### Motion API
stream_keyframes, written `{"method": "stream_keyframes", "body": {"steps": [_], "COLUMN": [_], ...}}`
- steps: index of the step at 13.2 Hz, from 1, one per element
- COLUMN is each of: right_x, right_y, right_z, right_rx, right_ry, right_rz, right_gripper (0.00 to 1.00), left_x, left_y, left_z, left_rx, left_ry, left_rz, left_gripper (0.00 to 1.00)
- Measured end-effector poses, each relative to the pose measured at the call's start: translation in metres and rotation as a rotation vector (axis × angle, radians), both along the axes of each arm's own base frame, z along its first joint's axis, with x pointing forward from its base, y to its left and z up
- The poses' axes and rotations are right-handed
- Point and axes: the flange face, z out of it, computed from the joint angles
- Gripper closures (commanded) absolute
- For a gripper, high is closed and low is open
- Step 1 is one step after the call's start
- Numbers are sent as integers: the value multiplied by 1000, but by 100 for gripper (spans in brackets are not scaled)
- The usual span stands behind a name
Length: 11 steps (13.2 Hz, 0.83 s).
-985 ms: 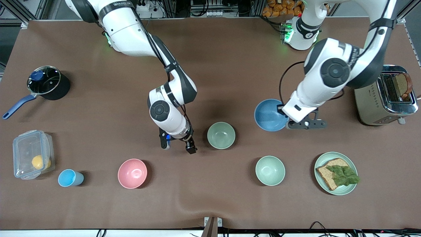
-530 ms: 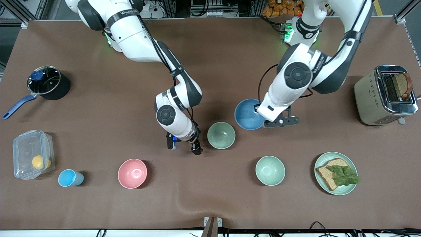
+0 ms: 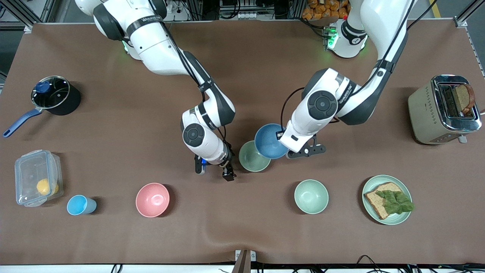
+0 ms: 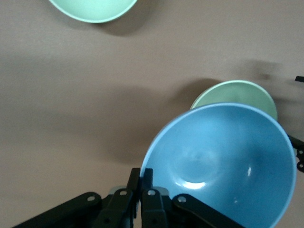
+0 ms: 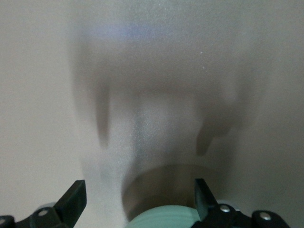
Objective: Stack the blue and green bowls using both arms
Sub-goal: 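Carry the blue bowl over the green bowl with the left gripper, then lower the blue bowl into the green bowl with the left gripper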
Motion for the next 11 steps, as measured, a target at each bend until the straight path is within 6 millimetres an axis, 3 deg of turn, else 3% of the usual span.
{"method": "stream_keyframes", "body": {"steps": [11], "right_x": [-4], "right_y": [4], "right_z": [-9], "right_rx": [7], "right_ry": [25], "right_rz": [-22], "right_gripper": [0], "left_x": [17], "left_y": [-37], "left_z": [-43], "left_rx": [-89], "left_ry": [-52], "left_rz": [5], "left_gripper": [100]}}
